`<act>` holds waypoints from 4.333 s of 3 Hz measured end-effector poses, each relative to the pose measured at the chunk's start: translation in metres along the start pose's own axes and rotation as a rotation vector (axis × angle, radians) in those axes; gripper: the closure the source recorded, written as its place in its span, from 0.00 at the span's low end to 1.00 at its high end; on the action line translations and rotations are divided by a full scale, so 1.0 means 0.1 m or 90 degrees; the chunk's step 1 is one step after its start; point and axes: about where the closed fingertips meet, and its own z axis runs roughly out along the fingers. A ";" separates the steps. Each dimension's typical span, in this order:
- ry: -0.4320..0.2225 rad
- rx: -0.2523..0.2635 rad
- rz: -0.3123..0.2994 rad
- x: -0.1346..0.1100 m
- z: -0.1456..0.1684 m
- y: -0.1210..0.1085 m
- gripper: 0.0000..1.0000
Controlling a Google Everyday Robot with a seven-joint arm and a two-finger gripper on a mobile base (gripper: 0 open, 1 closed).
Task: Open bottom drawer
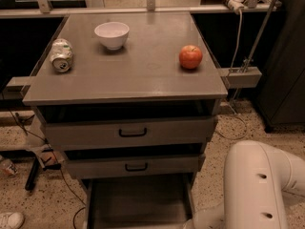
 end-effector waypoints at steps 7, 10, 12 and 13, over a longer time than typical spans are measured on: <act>0.035 -0.006 0.018 0.22 0.00 0.01 0.00; 0.031 0.019 0.059 0.29 -0.16 -0.11 0.00; 0.039 0.017 0.063 0.25 -0.12 -0.07 0.00; 0.050 0.014 0.073 0.28 -0.10 -0.02 0.00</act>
Offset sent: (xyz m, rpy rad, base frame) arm -0.0816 -0.0554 -0.0373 -0.0944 0.1555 -0.0114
